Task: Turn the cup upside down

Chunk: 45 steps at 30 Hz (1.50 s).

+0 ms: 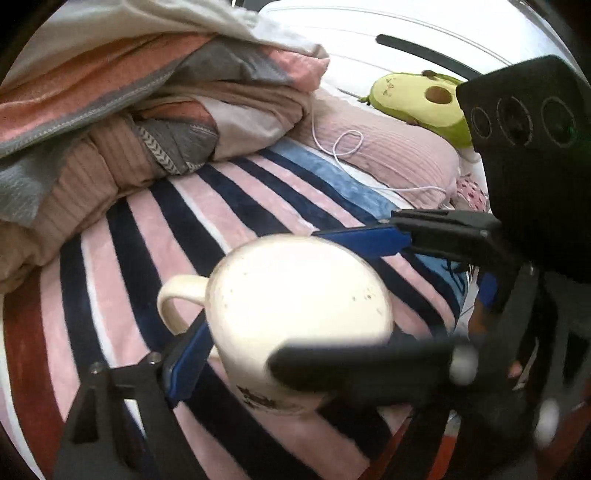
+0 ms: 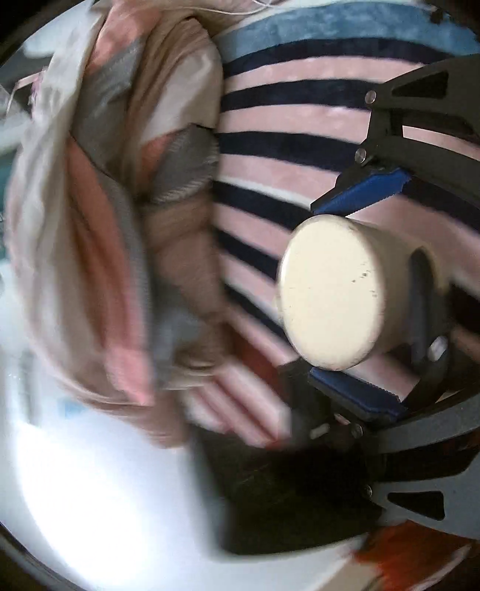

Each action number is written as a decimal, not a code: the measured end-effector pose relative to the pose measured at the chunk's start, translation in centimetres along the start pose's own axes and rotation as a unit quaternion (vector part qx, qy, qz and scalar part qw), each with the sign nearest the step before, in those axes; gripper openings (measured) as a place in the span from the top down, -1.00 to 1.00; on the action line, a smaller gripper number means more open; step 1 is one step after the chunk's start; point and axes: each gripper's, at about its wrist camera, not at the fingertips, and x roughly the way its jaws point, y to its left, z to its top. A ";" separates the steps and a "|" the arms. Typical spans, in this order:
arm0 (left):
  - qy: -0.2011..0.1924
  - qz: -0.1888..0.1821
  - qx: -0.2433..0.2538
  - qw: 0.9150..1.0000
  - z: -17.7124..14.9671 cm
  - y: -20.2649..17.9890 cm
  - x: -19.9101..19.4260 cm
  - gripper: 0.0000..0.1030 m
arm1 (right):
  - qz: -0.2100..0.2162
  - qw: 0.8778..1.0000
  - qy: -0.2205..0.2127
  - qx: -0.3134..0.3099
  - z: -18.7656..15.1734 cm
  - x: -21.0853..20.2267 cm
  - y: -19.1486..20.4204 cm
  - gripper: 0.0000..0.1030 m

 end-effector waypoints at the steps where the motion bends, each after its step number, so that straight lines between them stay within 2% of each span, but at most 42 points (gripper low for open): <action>1: -0.008 0.000 0.000 1.000 -0.4 -0.3 -0.4 -0.61 | 0.009 1.000 -0.008 -0.003 -0.4 -0.3 0.0 -0.40; 4: -0.018 -0.015 -0.014 1.000 -0.4 -0.5 -1.3 -0.67 | 0.042 0.999 -0.007 0.011 -1.7 -1.6 -0.3 -0.36; 13: -0.013 -0.006 -0.048 0.999 -0.7 -0.2 -1.1 -0.67 | 0.034 0.999 -0.004 0.034 -1.7 -1.8 -0.3 -0.39; 14: -0.013 -0.008 -0.051 0.999 -0.6 -0.2 -1.2 -0.71 | 0.031 0.999 -0.002 0.033 -1.6 -1.8 -0.3 -0.39; 16: -0.013 0.000 -0.054 0.998 -0.5 -0.2 -1.6 -0.90 | 0.032 0.999 0.001 0.032 -1.5 -1.9 -0.2 -0.39; 17: -0.016 0.011 -0.055 0.998 -0.6 -0.3 -2.0 -0.99 | 0.033 0.999 0.000 0.031 -1.4 -2.1 -0.2 -0.42; 18: -0.024 0.022 -0.055 0.998 -0.6 -0.3 -2.5 -0.99 | 0.033 0.999 -0.004 0.030 -1.3 -2.5 -0.1 -0.44; 23: -0.053 0.049 -0.076 0.994 -0.2 -0.4 -5.9 -0.99 | -0.001 0.999 -0.053 0.007 -0.3 -5.9 0.5 -0.88; 26: -0.062 0.100 -0.108 0.987 0.2 -0.1 -8.2 -0.99 | -0.034 0.997 -0.073 -0.016 0.3 -8.0 1.0 -1.00; 29: -0.073 0.147 -0.149 0.975 0.5 0.4 -10.7 -0.99 | -0.078 0.993 -0.081 -0.043 0.6 -9.6 1.8 -1.00; 32: -0.081 0.176 -0.165 0.967 0.8 0.2 -12.7 -0.99 | -0.123 0.985 -0.100 -0.074 0.5 -10.9 2.6 -1.00; 35: -0.087 0.212 -0.176 0.957 1.1 -0.3 -14.4 -0.99 | -0.155 0.977 -0.130 -0.075 0.2 -12.1 2.7 -1.00; 37: -0.094 0.226 -0.178 0.953 1.3 -0.6 -15.2 -0.99 | -0.158 0.974 -0.150 -0.062 0.1 -12.8 2.5 -1.00; 40: -0.092 0.232 -0.180 0.951 1.5 -0.9 -15.6 -0.99 | -0.160 0.973 -0.158 -0.044 0.3 -13.2 2.1 -1.00; 43: -0.091 0.236 -0.183 0.950 1.5 -1.1 -15.6 -0.99 | -0.177 0.972 -0.150 -0.027 0.5 -13.2 1.6 -1.00; 45: -0.087 0.240 -0.182 0.949 1.4 -1.1 -15.5 -0.99 | -0.176 0.976 -0.128 -0.026 0.7 -12.8 1.3 -1.00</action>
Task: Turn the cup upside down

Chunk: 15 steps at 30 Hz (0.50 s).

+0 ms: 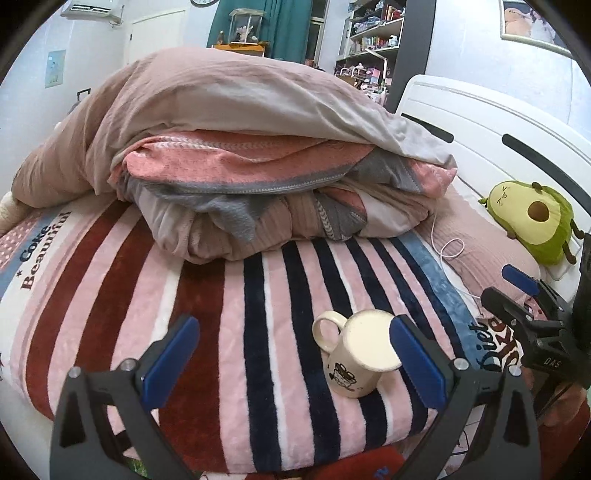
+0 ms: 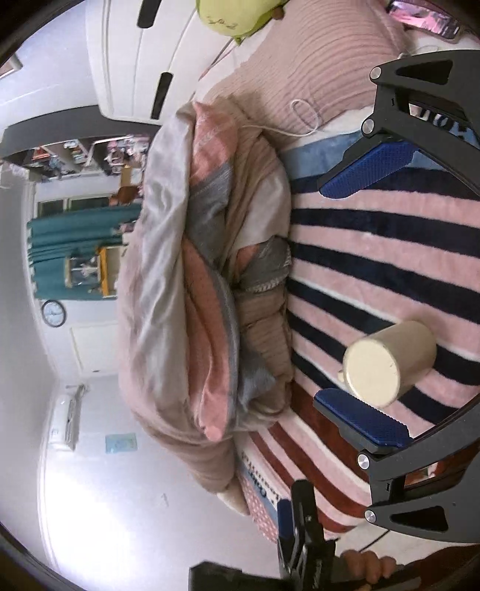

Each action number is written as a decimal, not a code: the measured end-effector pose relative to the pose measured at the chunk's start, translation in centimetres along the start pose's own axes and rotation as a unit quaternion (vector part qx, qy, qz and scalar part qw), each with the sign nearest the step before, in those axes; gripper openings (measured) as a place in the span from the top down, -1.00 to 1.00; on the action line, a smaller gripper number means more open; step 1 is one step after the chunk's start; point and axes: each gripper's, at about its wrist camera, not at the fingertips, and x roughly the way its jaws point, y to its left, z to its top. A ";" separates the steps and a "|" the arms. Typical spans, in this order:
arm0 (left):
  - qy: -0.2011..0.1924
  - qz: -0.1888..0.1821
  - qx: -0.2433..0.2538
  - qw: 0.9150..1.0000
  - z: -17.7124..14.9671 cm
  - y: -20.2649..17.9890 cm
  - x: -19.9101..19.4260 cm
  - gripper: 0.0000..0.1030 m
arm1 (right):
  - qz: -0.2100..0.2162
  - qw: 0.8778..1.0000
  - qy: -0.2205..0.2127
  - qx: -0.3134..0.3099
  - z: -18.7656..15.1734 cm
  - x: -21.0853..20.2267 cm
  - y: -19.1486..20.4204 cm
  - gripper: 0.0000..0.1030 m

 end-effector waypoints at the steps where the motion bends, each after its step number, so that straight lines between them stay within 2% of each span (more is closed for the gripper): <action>1: 0.001 0.002 0.001 1.000 -0.1 -0.1 0.1 -0.99 | 0.001 1.000 0.005 -0.001 0.0 0.0 0.0 -1.00; 5: 0.004 0.003 0.001 1.000 -0.1 -0.2 0.0 -0.99 | 0.000 1.000 0.022 -0.001 -0.1 0.2 0.0 -1.00; 15: 0.005 0.001 0.000 1.000 -0.1 -0.2 0.0 -0.99 | 0.026 0.999 0.041 -0.003 -0.7 0.2 0.7 -1.00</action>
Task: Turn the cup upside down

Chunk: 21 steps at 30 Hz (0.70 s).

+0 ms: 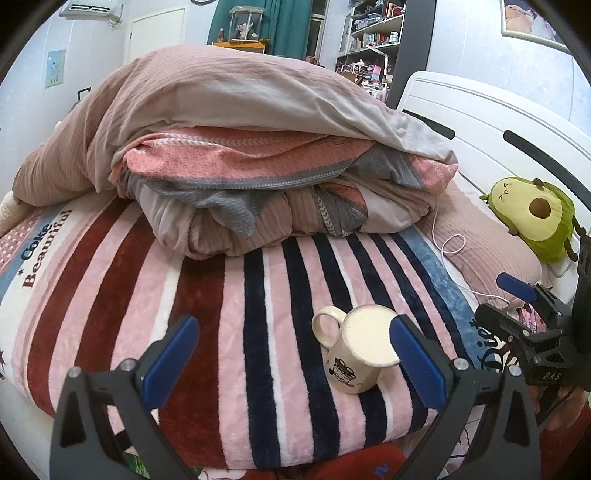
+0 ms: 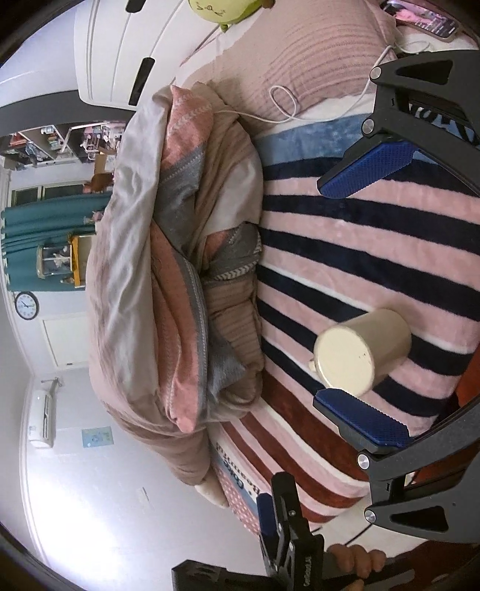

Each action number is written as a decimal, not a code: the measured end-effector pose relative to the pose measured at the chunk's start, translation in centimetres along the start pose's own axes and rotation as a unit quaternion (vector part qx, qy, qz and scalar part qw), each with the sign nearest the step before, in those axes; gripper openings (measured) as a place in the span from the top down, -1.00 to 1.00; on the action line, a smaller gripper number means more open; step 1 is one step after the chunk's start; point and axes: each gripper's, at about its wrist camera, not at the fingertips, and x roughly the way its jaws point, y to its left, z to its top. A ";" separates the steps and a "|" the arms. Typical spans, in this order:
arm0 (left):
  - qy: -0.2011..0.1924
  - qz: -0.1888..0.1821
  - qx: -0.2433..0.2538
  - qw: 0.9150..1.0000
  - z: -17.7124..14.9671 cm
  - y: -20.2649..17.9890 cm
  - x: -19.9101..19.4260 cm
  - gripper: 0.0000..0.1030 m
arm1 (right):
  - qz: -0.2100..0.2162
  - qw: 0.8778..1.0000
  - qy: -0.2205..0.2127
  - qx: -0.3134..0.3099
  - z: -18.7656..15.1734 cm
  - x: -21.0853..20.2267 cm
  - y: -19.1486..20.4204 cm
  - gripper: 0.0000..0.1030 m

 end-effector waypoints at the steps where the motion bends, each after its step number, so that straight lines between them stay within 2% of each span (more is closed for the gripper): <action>1: 0.000 0.000 0.000 1.000 0.0 0.0 0.0 -0.99 | 0.001 1.000 0.001 -0.001 0.0 0.0 0.0 -1.00; 21: 0.002 0.002 -0.001 1.000 0.0 -0.1 -0.1 -0.99 | 0.002 1.000 0.013 0.002 -0.2 0.2 0.1 -1.00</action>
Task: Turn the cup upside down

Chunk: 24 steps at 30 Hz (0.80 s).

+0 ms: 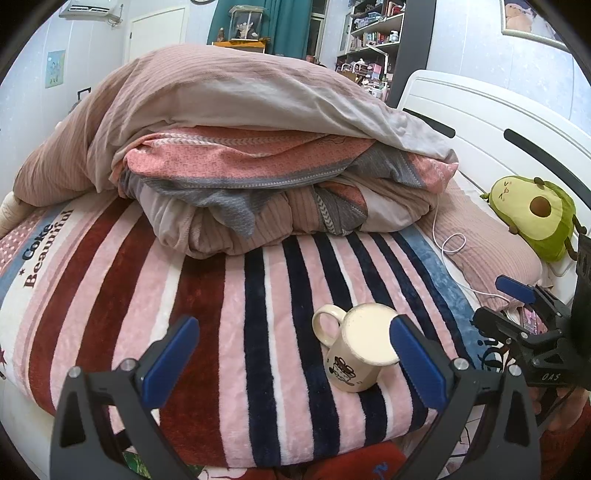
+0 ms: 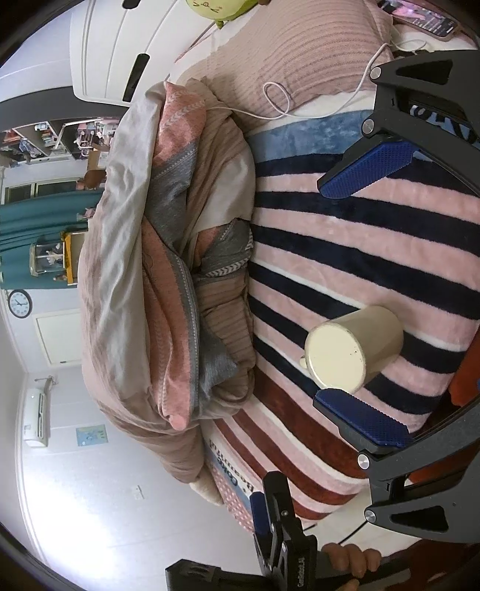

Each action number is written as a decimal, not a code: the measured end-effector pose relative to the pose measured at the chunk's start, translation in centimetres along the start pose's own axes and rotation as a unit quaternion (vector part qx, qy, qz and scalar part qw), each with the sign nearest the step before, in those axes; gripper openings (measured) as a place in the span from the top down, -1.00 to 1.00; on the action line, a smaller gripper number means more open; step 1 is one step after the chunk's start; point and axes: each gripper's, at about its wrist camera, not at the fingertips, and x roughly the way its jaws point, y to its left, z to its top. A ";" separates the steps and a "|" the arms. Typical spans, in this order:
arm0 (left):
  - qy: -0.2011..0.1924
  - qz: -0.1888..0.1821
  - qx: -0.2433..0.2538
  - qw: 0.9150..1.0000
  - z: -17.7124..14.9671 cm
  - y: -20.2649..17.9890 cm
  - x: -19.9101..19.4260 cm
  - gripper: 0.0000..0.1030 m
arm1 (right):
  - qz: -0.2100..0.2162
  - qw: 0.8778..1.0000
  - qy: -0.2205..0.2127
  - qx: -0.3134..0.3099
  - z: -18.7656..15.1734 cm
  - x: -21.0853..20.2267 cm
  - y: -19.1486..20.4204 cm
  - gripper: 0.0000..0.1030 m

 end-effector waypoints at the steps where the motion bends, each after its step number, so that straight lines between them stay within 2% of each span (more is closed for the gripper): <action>1: 0.001 0.000 0.000 1.000 0.0 0.0 0.0 -0.99 | 0.001 1.000 -0.001 0.000 0.0 0.0 0.0 -1.00; 24: 0.000 -0.001 0.002 1.000 -0.1 -0.1 -0.1 -0.99 | 0.005 1.000 0.005 0.006 -0.5 0.0 -0.1 -1.00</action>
